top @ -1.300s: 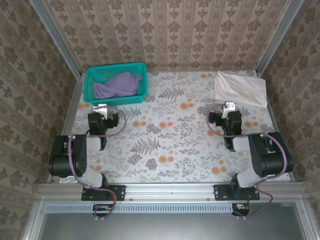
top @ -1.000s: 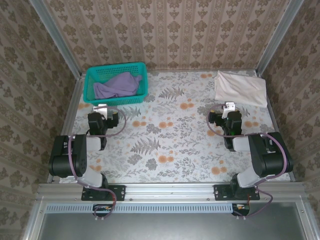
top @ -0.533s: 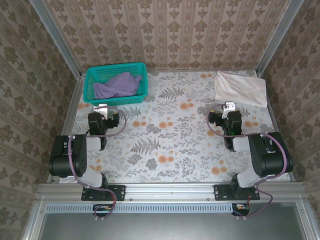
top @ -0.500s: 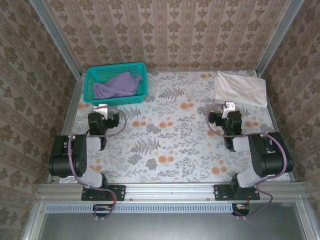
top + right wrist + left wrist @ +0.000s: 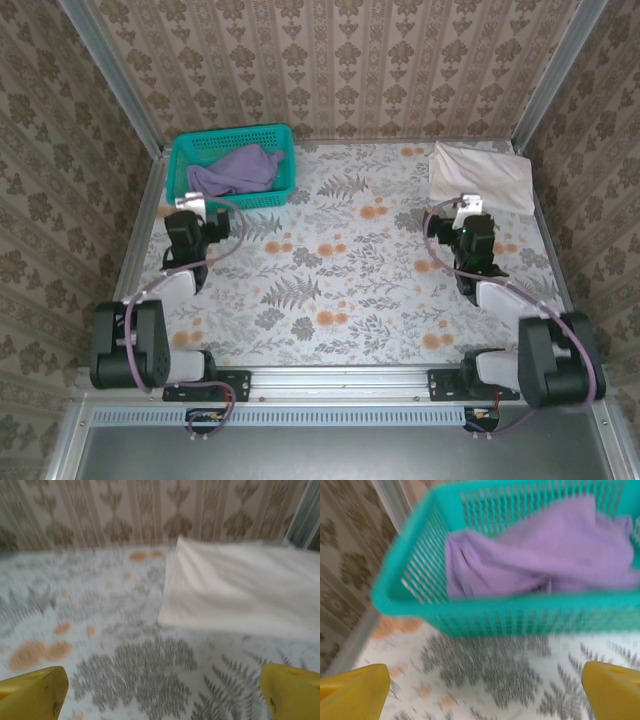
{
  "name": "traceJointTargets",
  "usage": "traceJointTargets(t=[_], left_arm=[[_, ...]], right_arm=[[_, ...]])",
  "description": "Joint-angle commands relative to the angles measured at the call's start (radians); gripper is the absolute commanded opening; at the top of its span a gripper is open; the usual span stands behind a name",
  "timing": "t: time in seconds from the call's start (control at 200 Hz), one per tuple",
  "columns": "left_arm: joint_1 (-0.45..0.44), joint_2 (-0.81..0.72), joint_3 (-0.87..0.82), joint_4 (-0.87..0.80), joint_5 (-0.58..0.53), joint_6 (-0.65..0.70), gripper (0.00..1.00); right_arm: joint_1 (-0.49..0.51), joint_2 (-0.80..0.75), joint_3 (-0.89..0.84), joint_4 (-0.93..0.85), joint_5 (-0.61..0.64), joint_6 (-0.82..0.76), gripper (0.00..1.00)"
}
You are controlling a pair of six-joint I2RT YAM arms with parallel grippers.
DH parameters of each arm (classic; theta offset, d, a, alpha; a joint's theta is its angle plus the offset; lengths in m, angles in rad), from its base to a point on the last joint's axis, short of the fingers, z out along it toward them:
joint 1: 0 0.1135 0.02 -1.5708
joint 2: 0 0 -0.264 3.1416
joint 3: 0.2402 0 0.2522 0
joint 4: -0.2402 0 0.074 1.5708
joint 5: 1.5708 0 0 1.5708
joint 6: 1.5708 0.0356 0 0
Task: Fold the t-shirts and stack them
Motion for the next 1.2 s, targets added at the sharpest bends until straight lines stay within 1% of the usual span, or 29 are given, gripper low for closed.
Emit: traceJointTargets(t=[0.0,0.02,0.055,0.105,0.14,0.18,0.205,0.23,0.285,0.32,0.34,0.405,0.44,0.545,0.585,0.615,0.675,0.72,0.775,0.83,0.92,1.065,1.13,1.195], left_arm=[[0.013,-0.073,0.151,-0.216,-0.014,-0.124,1.00],[0.013,-0.077,0.170,-0.226,0.012,-0.131,1.00],[0.012,-0.087,0.195,-0.218,0.048,-0.143,1.00],[0.008,-0.101,0.220,-0.219,0.029,-0.215,1.00],[0.016,-0.101,0.231,-0.216,-0.012,-0.294,1.00],[0.037,-0.091,0.252,-0.252,-0.074,-0.449,1.00],[0.058,-0.079,0.272,-0.291,-0.093,-0.537,1.00],[0.084,-0.061,0.294,-0.328,-0.068,-0.615,1.00],[0.122,-0.005,0.351,-0.364,0.030,-0.672,1.00],[0.126,0.042,0.407,-0.411,0.075,-0.671,1.00],[0.121,0.067,0.443,-0.443,0.091,-0.663,1.00],[0.099,0.171,0.571,-0.552,0.127,-0.633,1.00],[0.083,0.229,0.640,-0.606,0.140,-0.618,1.00],[0.038,0.411,0.857,-0.766,0.153,-0.582,1.00],[0.022,0.489,0.951,-0.837,0.158,-0.564,1.00],[0.012,0.550,1.030,-0.903,0.161,-0.553,1.00],[-0.001,0.680,1.196,-1.054,0.154,-0.541,1.00],[-0.005,0.778,1.314,-1.157,0.178,-0.539,1.00],[-0.007,0.892,1.451,-1.282,0.198,-0.543,1.00],[-0.013,0.984,1.562,-1.371,0.199,-0.529,1.00],[-0.025,1.083,1.668,-1.429,0.161,-0.496,1.00],[-0.023,1.243,1.828,-1.489,0.176,-0.484,1.00],[-0.019,1.302,1.883,-1.489,0.196,-0.483,0.93],[-0.008,1.343,1.924,-1.489,0.187,-0.493,0.81]], right_arm=[[-0.001,-0.170,0.096,-0.305,0.033,0.124,0.99],[-0.003,-0.190,0.107,-0.342,0.026,0.140,1.00],[-0.006,-0.224,0.115,-0.353,-0.005,0.161,1.00],[-0.014,-0.270,0.107,-0.339,-0.069,0.174,1.00],[-0.022,-0.298,0.098,-0.320,-0.097,0.195,1.00],[-0.032,-0.326,0.090,-0.296,-0.116,0.231,0.99],[-0.040,-0.339,0.089,-0.288,-0.119,0.262,1.00],[-0.049,-0.350,0.093,-0.288,-0.118,0.300,1.00],[-0.079,-0.357,0.118,-0.323,-0.124,0.398,1.00],[-0.092,-0.348,0.148,-0.367,-0.132,0.445,1.00],[-0.095,-0.338,0.168,-0.391,-0.159,0.453,0.99],[-0.091,-0.282,0.236,-0.431,-0.333,0.434,1.00],[-0.073,-0.247,0.269,-0.464,-0.373,0.441,0.99],[0.045,-0.151,0.367,-0.615,-0.365,0.435,1.00],[0.107,-0.118,0.402,-0.685,-0.332,0.424,0.99],[0.157,-0.096,0.428,-0.733,-0.300,0.416,0.99],[0.244,-0.052,0.464,-0.807,-0.277,0.398,0.99],[0.303,-0.024,0.484,-0.859,-0.247,0.391,0.99],[0.359,0.003,0.500,-0.905,-0.219,0.383,0.99],[0.395,0.016,0.502,-0.928,-0.207,0.387,0.99],[0.419,0.025,0.499,-0.959,-0.209,0.403,0.99],[0.426,0.027,0.518,-1.022,-0.212,0.402,0.99],[0.426,0.032,0.532,-1.046,-0.209,0.401,0.99],[0.426,0.039,0.548,-1.088,-0.201,0.399,0.99]])
